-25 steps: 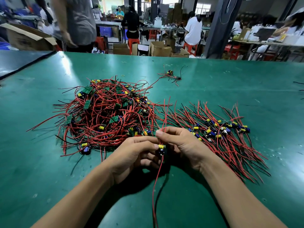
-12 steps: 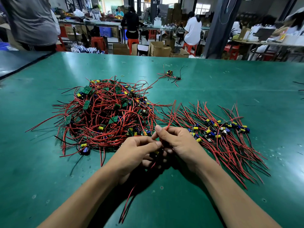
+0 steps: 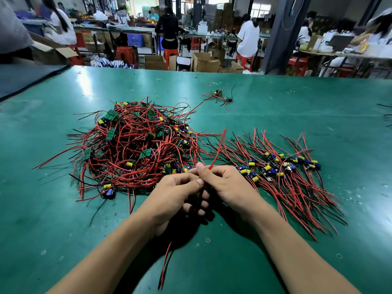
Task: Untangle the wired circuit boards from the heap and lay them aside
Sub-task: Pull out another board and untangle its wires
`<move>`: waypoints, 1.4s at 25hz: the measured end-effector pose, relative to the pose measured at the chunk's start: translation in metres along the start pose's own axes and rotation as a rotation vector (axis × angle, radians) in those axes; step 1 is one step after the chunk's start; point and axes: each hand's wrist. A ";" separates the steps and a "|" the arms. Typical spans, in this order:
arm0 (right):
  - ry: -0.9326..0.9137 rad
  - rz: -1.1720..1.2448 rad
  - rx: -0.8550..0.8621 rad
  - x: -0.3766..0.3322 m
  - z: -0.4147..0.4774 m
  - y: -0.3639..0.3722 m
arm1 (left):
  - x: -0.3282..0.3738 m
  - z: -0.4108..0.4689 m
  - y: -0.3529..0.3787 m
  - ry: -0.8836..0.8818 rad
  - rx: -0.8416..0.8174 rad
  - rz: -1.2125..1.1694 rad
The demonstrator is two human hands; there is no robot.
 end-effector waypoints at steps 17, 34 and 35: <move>0.031 0.423 0.192 -0.020 0.008 -0.015 | -0.001 0.000 -0.001 -0.006 -0.002 0.022; -0.154 -0.221 0.425 0.005 0.019 -0.033 | 0.004 -0.005 -0.004 -0.047 -0.118 0.105; -0.155 -0.201 0.428 0.006 0.019 -0.033 | 0.004 -0.005 -0.004 -0.051 -0.121 0.105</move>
Point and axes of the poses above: each hand's wrist, its own z-axis towards the middle knuckle, its own y-axis out of the palm, x = y × z, and after that the axes turned 6 degrees about -y, right-handed
